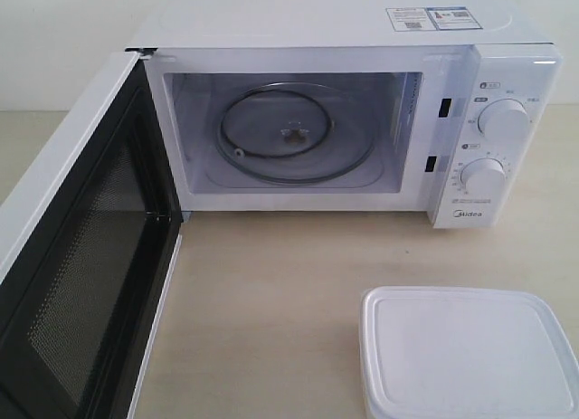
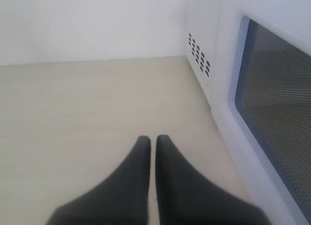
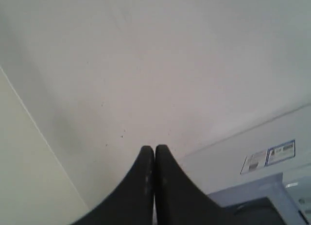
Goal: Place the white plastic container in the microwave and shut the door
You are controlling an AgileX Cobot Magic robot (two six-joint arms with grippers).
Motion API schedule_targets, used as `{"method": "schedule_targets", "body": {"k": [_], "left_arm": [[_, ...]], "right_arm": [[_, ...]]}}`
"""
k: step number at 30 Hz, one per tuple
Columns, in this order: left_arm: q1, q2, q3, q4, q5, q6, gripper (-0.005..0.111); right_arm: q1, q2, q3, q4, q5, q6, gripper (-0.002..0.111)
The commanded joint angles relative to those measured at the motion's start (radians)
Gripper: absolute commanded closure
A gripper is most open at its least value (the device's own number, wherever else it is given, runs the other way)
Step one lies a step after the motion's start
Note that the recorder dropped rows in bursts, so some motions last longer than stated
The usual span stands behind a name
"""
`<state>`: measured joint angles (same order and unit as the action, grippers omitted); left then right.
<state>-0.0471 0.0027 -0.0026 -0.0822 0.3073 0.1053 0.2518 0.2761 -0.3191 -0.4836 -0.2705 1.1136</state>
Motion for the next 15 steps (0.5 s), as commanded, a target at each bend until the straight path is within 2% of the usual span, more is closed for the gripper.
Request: {"method": "schedule_targets", "body": {"k": [1, 8, 11, 15], "left_arm": [[0.003, -0.003, 0.003, -0.008, -0.002, -0.008, 0.102], [0.003, -0.003, 0.003, -0.008, -0.002, -0.008, 0.102], [0.003, -0.003, 0.003, -0.008, -0.002, -0.008, 0.102], [0.003, -0.003, 0.003, -0.008, -0.002, -0.008, 0.102]], "right_arm": [[0.106, 0.004, -0.006, -0.042, 0.112, 0.079, 0.108], [0.273, 0.009, 0.006, 0.007, 0.336, 0.144, 0.108], [0.338, 0.032, 0.072, 0.031, 0.339, 0.144, 0.108], [0.422, 0.087, 0.179, 0.18, 0.277, 0.168, 0.108]]}}
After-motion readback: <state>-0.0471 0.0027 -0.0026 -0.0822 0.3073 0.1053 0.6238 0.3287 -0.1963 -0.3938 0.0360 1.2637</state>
